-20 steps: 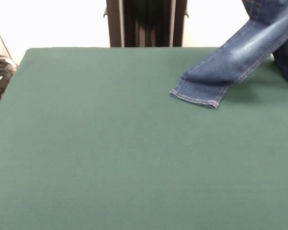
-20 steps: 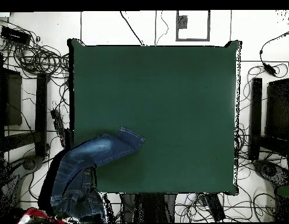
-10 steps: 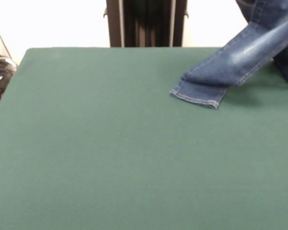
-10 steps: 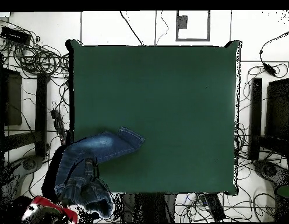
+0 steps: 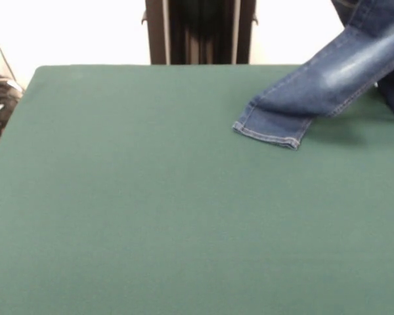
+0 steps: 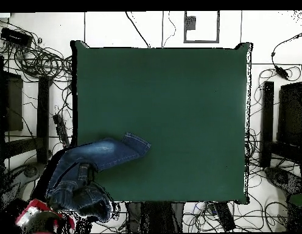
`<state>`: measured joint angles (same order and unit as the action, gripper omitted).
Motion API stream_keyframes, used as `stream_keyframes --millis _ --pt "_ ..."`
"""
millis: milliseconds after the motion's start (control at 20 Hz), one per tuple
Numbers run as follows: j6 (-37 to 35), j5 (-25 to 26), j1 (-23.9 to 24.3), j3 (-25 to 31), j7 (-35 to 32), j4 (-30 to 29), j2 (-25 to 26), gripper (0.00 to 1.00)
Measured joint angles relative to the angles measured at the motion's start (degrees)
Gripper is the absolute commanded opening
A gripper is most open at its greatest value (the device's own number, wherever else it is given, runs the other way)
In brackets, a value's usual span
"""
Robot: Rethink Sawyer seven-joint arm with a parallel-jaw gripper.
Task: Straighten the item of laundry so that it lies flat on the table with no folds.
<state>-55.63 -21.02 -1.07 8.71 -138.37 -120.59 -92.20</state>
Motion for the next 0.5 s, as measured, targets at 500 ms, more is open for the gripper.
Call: stream_keyframes --millis 500 --pt "0.0 -10.2 1.2 -2.3 0.4 -3.8 2.2 0.0"
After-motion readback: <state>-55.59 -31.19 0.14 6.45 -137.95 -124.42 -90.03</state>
